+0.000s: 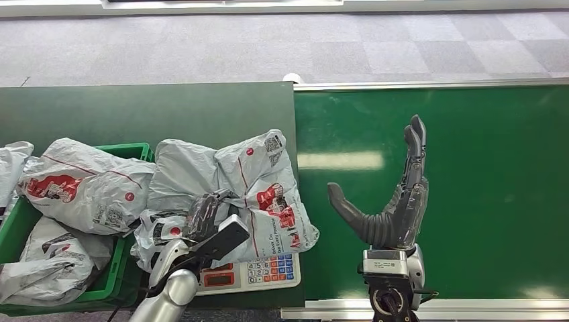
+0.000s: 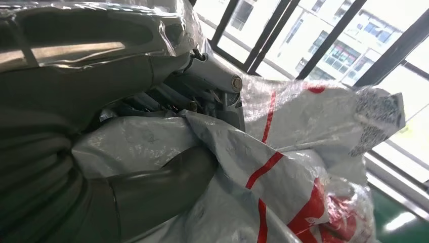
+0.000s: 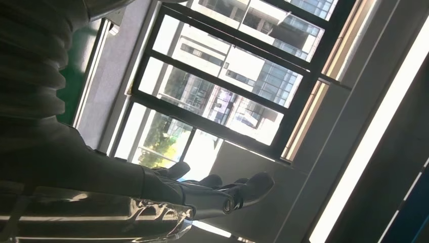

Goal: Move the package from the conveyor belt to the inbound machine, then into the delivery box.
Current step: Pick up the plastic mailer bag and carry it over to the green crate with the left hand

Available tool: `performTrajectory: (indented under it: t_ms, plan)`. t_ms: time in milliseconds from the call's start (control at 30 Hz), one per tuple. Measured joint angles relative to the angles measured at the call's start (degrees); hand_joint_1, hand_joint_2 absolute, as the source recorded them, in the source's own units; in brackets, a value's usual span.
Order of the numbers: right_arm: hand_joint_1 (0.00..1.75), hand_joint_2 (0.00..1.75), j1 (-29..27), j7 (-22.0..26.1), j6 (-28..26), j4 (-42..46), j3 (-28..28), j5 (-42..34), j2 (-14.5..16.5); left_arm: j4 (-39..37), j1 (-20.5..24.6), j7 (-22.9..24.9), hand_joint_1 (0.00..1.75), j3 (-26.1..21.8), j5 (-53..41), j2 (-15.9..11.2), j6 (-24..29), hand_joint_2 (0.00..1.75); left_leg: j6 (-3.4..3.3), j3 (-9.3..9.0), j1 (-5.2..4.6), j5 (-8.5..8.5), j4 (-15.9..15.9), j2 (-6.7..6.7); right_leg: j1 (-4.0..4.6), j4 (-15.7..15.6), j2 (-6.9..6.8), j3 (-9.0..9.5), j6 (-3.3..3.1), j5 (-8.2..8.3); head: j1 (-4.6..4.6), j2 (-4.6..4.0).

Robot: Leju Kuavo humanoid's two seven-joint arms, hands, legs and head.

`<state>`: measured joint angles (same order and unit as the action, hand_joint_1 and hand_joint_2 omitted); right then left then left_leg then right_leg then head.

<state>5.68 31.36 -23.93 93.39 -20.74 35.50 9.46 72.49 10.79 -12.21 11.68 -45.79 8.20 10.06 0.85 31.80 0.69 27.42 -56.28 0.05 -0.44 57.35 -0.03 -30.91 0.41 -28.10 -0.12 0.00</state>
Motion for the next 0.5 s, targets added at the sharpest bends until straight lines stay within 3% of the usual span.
performTrajectory:
  t_ms: [267,500]
  plan:
    - [0.0,1.75,-0.1,0.5,0.6,-0.5,0.0,-2.0,0.0,10.7,-2.5,-16.9,1.75,1.7,13.8,0.3,10.4,1.75,0.0,0.03,0.0,0.01,0.0,0.0,0.0,0.0,0.0,-0.03,0.0,0.0,-0.02,0.0]
    - [0.0,1.75,-0.3,1.1,0.6,-1.6,0.1,-2.8,0.2,18.7,-4.0,-18.3,1.74,4.0,14.3,-0.2,12.7,1.75,0.0,0.03,0.0,0.0,0.0,0.0,0.0,0.0,0.0,-0.02,0.0,0.0,0.0,0.0]
